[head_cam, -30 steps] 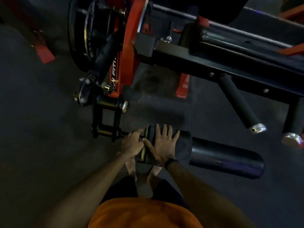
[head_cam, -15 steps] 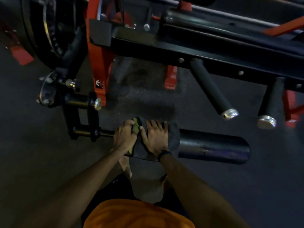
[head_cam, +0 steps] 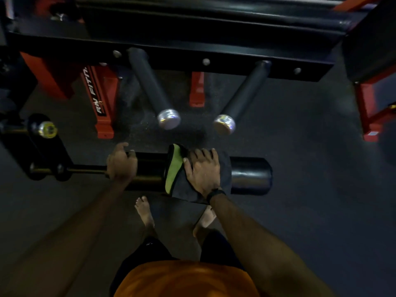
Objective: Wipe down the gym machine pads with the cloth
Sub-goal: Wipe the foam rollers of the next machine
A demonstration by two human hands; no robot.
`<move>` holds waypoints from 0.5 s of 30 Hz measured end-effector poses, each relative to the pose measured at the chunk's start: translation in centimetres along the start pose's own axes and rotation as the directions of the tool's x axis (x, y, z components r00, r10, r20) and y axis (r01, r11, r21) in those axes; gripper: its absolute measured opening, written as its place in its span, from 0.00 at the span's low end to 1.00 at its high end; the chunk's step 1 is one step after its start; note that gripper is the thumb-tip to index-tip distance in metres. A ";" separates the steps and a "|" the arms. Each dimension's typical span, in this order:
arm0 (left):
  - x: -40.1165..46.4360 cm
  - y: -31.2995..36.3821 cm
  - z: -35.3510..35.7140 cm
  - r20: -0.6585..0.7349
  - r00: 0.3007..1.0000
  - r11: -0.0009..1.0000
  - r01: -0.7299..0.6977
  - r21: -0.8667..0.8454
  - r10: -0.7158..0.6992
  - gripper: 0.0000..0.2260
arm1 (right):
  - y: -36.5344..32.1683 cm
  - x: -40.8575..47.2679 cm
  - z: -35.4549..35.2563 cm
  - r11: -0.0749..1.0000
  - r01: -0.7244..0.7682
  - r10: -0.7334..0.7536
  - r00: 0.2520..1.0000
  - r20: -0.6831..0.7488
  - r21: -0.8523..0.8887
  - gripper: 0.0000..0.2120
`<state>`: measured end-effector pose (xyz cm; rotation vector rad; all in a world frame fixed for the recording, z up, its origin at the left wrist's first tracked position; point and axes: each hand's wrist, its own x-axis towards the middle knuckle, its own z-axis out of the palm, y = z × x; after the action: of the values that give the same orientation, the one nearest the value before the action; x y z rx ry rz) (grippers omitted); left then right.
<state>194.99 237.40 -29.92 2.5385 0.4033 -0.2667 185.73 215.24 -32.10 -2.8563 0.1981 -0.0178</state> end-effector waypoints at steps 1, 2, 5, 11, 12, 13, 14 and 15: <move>-0.2 0.2 0.2 -0.014 1.000 1.000 0.008 0.005 -0.008 0.16 | 1.3 -0.3 -0.4 1.000 -0.007 0.007 1.000 -0.006 -0.012 0.19; -0.4 0.4 0.5 -0.020 1.000 1.000 0.006 0.014 -0.006 0.16 | 2.8 -0.6 -0.8 0.999 -0.023 0.022 1.000 -0.012 -0.025 0.19; -0.8 0.7 0.8 -0.037 0.997 0.997 -0.061 0.054 0.063 0.16 | 6.8 -1.5 -2.1 0.994 -0.081 0.080 0.997 -0.004 -0.075 0.19; -0.5 -0.1 1.8 -0.045 0.982 0.976 -0.179 0.123 0.185 0.17 | 12.8 -3.0 -4.0 0.974 -0.127 0.131 0.991 0.011 -0.190 0.21; -0.3 -0.3 1.8 -0.043 0.982 0.976 -0.175 0.128 0.181 0.17 | 13.6 -3.2 -4.2 0.970 -0.129 0.133 0.991 0.007 -0.206 0.21; -0.2 -0.5 1.7 -0.041 0.985 0.979 -0.158 0.129 0.165 0.17 | 14.3 -3.4 -4.4 0.966 -0.133 0.137 0.991 0.002 -0.220 0.21; 0.1 -0.8 1.5 -0.043 0.988 0.982 -0.144 0.126 0.150 0.17 | 14.8 -3.5 -4.5 0.963 -0.136 0.139 0.990 -0.007 -0.232 0.21; 0.4 -1.2 1.1 -0.048 0.989 0.984 -0.131 0.117 0.137 0.17 | 15.1 -3.5 -4.6 0.959 -0.140 0.140 0.990 -0.017 -0.245 0.21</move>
<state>194.84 237.89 -31.57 2.6761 0.2428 -0.1723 180.04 200.05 -31.82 -3.0805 0.4308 0.0389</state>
